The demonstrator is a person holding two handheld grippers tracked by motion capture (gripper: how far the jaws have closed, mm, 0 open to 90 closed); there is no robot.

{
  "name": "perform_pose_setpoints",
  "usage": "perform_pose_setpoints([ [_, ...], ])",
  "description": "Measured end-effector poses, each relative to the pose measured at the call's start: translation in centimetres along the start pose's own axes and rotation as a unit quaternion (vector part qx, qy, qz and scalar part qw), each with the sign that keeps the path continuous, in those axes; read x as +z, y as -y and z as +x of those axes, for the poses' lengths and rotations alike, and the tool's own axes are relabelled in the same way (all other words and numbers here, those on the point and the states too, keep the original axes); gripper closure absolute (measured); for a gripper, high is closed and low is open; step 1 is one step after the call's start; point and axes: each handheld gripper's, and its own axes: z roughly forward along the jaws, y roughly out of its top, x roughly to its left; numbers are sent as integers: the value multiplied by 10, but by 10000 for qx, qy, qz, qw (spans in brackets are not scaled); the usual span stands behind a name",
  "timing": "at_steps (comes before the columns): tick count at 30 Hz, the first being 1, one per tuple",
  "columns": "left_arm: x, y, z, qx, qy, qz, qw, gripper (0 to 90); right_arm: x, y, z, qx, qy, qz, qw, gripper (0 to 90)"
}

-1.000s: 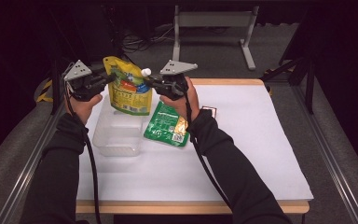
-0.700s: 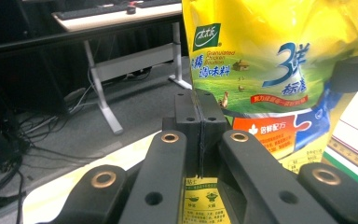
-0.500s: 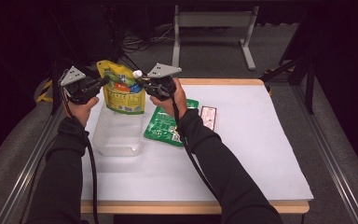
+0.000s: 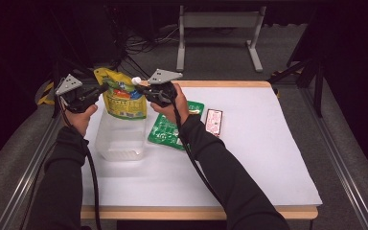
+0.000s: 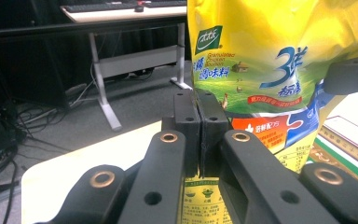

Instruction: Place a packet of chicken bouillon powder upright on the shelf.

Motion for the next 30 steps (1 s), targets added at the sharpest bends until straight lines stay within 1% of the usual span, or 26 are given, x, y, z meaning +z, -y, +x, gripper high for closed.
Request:
perform_pose_setpoints([
  [3, 0, 1, -1, 43, -22, 54, 10000, 887, 1, 2, 0, 59, -12, 59, 10000, 900],
  [5, 1, 4, -1, 27, 9, 100, 9999, 886, 2, 4, -1, 66, -18, 122, 9999, 898],
  [6, 1, 6, 0, -2, 46, 116, 9999, 885, 3, 6, -2, 149, -63, 144, 9998, 898],
  [7, 3, 8, 0, 16, 40, 168, 9998, 885, 4, 7, -3, 168, -53, 216, 9996, 898],
  [9, 5, 11, -1, 35, 4, 248, 9997, 884, 5, 9, -1, 36, -22, 379, 9993, 897],
  [10, 5, 11, -1, 24, 6, 247, 9997, 882, 6, 10, 0, 27, 19, 430, 9991, 895],
  [11, 5, 12, -1, 16, 1, 263, 9997, 881, 6, 11, 0, 57, 10, 419, 9991, 894],
  [13, 6, 14, -2, 105, -5, 376, 9992, 875, 7, 12, 0, 101, -1, 447, 9990, 892],
  [14, 5, 16, -2, 135, 55, 430, 9990, 871, 8, 14, 0, 89, -2, 522, 9986, 888],
  [15, 5, 17, -2, 103, 98, 471, 9988, 857, 9, 16, 1, 70, -12, 621, 9980, 875],
  [16, 4, 18, -2, 111, 85, 508, 9986, 842, 9, 17, 1, 36, -20, 646, 9979, 862],
  [17, 3, 18, -2, 76, 84, 500, 9987, 833, 9, 19, 2, 30, -25, 689, 9976, 855],
  [18, 1, 17, -2, 55, 63, 466, 9989, 808, 9, 20, 2, 53, 3, 729, 9973, 821],
  [19, 0, 17, -2, 28, 54, 434, 9990, 779, 9, 22, 3, 83, 80, 790, 9968, 749],
  [20, -2, 15, -3, 22, 16, 430, 9991, 752, 8, 22, 3, 103, 116, 814, 9966, 718],
  [21, -2, 15, -3, 22, 16, 430, 9991, 731, 8, 22, 3, 103, 116, 814, 9966, 718],
  [22, -4, 13, -6, 33, 23, 411, 9991, 731, 6, 23, 3, 158, 64, 797, 9967, 707],
  [24, -9, 9, -11, 28, -12, 327, 9995, 637, 0, 22, 2, 162, 106, 793, 9967, 648],
  [25, -12, 7, -13, -18, -65, 271, 9996, 566, -3, 21, 1, 197, 78, 781, 9967, 640],
  [26, -17, 4, -18, -115, -49, 195, 9997, 510, -7, 21, 0, 212, 96, 764, 9968, 637],
  [28, -23, 3, -27, -95, -137, 98, 9998, 373, -15, 23, -1, 215, 89, 731, 9971, 631],
  [29, -23, 3, -27, -95, -137, 98, 9998, 338, -19, 23, 0, 206, 87, 733, 9971, 628],
  [30, -27, 3, -38, 79, -220, 185, 9996, 292, -22, 24, 0, 188, 98, 731, 9971, 623],
])
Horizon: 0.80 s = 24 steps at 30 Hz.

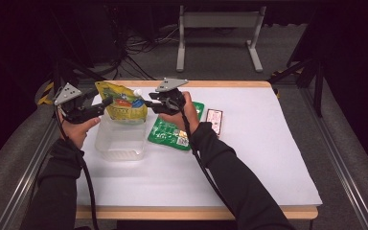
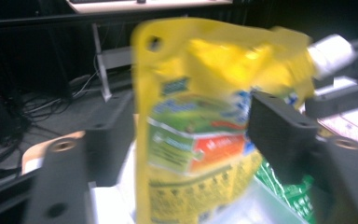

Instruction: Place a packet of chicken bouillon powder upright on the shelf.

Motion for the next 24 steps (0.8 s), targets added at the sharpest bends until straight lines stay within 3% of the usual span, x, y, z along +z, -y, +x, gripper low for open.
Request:
perform_pose_setpoints([
  [2, -5, 2, -7, 102, -86, 18, 9999, 246, -5, 3, -2, 54, -4, -6, 10000, 615],
  [8, -25, 3, -15, 37, -90, -214, 9997, 154, -19, 11, -11, 176, 121, -20, 9998, 600],
  [13, -34, 8, -30, 307, 193, -83, 9993, 150, -36, 17, -18, 192, 174, 3, 9997, 641],
  [17, -38, 15, -44, 409, 305, -67, 9987, 150, -53, 24, -22, 177, 200, 55, 9996, 642],
  [24, -50, 27, -76, 542, 674, -81, 9962, 150, -102, 47, -39, 120, 383, 194, 9990, 635],
])
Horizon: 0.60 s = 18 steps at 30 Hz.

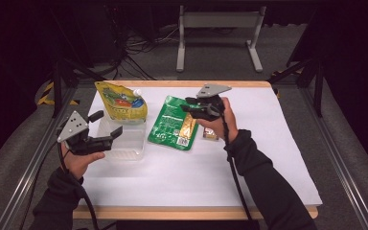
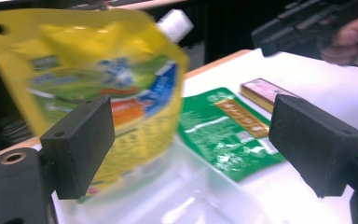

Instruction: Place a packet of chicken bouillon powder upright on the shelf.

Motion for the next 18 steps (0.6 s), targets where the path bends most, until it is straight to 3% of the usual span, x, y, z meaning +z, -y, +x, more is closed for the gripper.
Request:
perform_pose_setpoints([
  [3, 0, 4, -15, 122, 151, 90, 9998, 149, -21, 13, -14, 72, 220, 65, 9997, 628],
  [9, -3, 10, -46, 286, 481, 130, 9983, 149, -47, 41, -33, 397, 528, 159, 9977, 616],
  [13, -7, 14, -65, 311, 741, 167, 9966, 155, -52, 58, -34, 451, 704, 308, 9960, 581],
  [15, -7, 18, -74, 430, 841, 269, 9952, 156, -53, 65, -33, 510, 775, 360, 9950, 559],
  [16, -7, 18, -74, 430, 841, 269, 9952, 158, -53, 69, -32, 510, 852, 426, 9941, 538],
  [18, -6, 24, -86, 562, 928, 413, 9932, 157, -52, 77, -29, 556, 951, 477, 9928, 461],
])
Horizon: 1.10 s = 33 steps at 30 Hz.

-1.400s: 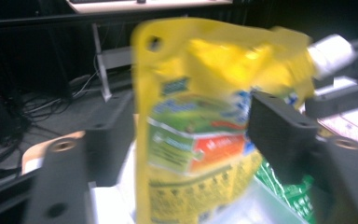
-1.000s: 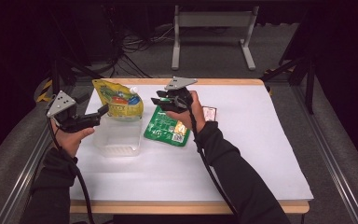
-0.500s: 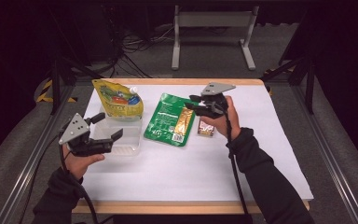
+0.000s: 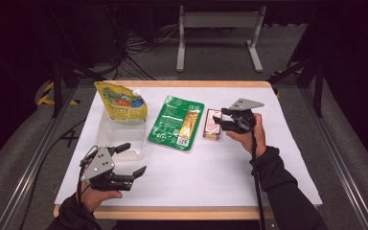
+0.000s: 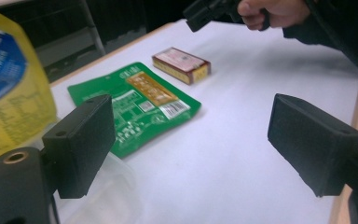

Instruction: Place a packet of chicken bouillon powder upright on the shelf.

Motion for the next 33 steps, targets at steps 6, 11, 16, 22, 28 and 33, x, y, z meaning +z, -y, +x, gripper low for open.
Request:
perform_pose_setpoints([
  [6, 6, 9, -21, 105, 416, 190, 9989, 153, 13, 19, 9, 345, 14, 366, 9987, 273],
  [11, 18, 21, -32, 115, 736, 414, 9964, 147, 22, 28, 16, 169, 9, 610, 9980, 247],
  [16, 27, 30, -36, 142, 920, 590, 9939, 143, 26, 37, 18, 77, -98, 839, 9964, 240],
  [22, 32, 33, -40, 175, 1061, 677, 9919, 139, 24, 44, 12, -126, 10, 1077, 9941, 387],
  [28, 33, 33, -37, 173, 1053, 726, 9916, 135, 15, 47, 4, -150, -36, 1073, 9941, 449],
  [33, 35, 35, -36, 175, 1080, 738, 9913, 134, 9, 52, -4, -160, 173, 1115, 9935, 482],
])
